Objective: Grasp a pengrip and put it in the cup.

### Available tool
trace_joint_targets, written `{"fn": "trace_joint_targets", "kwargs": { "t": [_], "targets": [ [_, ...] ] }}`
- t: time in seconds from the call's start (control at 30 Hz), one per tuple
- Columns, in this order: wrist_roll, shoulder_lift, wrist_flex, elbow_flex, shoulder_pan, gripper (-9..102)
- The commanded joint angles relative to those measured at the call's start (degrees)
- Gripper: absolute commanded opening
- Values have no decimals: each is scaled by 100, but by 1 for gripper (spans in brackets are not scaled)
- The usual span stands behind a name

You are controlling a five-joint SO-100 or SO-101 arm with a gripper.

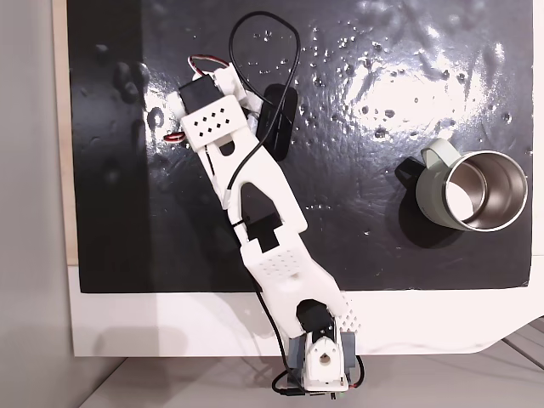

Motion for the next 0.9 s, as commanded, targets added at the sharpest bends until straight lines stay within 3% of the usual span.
{"fn": "trace_joint_targets", "kwargs": {
  "t": [0.0,0.33,0.57,0.87],
  "targets": [
    [-79,-44,123,-457,-105,20],
    [-167,-369,202,-536,-281,0],
    [-360,-35,448,-554,-167,0],
    [-1046,2241,703,-545,457,0]
  ]
}}
